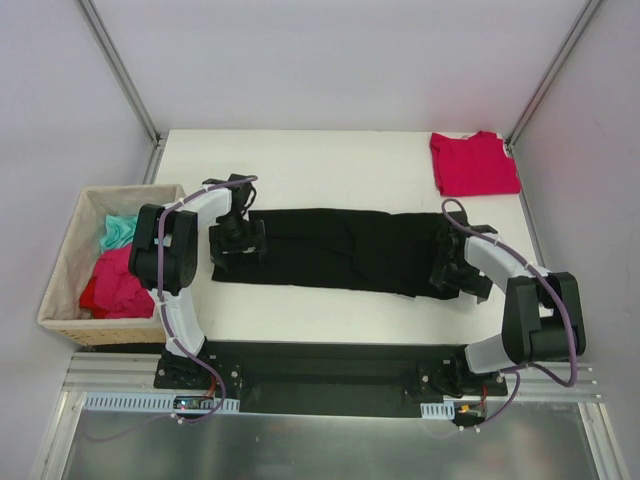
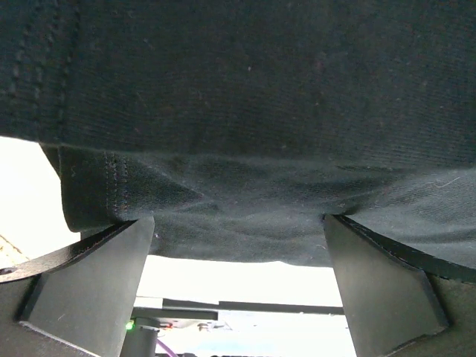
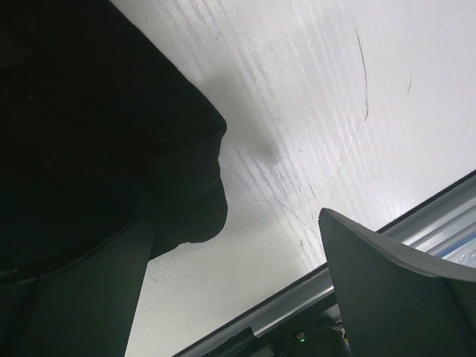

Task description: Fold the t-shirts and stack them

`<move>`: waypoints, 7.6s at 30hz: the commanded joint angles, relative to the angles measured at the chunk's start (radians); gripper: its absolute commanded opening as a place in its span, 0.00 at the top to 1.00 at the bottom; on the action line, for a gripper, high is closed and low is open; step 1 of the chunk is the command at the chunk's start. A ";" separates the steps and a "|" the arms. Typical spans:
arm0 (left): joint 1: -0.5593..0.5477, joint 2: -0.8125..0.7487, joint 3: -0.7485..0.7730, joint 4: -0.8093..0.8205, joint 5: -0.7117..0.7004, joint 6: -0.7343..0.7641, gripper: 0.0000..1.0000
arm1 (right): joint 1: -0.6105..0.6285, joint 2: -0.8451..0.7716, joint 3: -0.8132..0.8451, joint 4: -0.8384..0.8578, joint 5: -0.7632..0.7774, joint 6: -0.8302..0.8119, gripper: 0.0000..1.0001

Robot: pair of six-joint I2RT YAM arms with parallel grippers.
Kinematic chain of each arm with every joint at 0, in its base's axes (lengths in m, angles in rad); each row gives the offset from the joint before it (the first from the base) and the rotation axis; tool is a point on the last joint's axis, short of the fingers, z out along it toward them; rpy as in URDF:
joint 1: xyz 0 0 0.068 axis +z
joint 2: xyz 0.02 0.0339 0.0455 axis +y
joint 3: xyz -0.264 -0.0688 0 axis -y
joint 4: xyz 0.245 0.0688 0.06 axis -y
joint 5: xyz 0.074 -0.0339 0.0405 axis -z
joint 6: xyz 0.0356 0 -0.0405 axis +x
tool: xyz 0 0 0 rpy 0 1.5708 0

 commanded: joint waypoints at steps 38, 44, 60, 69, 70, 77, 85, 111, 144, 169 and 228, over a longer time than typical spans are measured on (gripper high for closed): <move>0.053 0.039 0.418 -0.104 -0.064 -0.031 0.01 | 0.010 0.263 0.653 -0.067 0.076 -0.044 0.03; 0.053 0.137 0.475 -0.104 -0.076 -0.024 0.01 | 0.009 0.420 0.742 -0.016 0.027 -0.097 0.03; 0.059 0.186 0.536 -0.113 -0.088 -0.013 0.01 | -0.013 0.526 0.833 -0.024 0.012 -0.125 0.03; 0.059 0.222 0.593 -0.115 -0.053 -0.059 0.01 | -0.016 0.558 0.845 -0.038 0.004 -0.116 0.03; 0.059 0.232 0.608 -0.115 -0.042 -0.060 0.01 | -0.016 0.553 0.842 -0.038 -0.004 -0.116 0.03; 0.039 0.245 0.607 -0.102 0.008 -0.034 0.01 | -0.004 0.558 0.849 -0.021 -0.057 -0.134 0.02; -0.027 0.115 0.553 -0.086 0.155 -0.004 0.01 | 0.036 0.590 0.874 -0.033 -0.042 -0.148 0.02; -0.288 0.343 0.769 -0.084 0.205 0.179 0.01 | 0.072 0.542 0.836 -0.015 -0.044 -0.154 0.02; -0.423 0.481 0.913 -0.239 0.079 0.291 0.34 | 0.101 0.526 0.805 0.005 -0.058 -0.153 0.01; -0.395 0.538 0.936 -0.244 0.076 0.277 0.54 | 0.102 0.532 0.805 -0.003 -0.044 -0.151 0.01; -0.374 0.199 0.722 -0.218 -0.101 0.196 0.01 | 0.108 0.539 0.845 -0.052 0.041 -0.188 0.02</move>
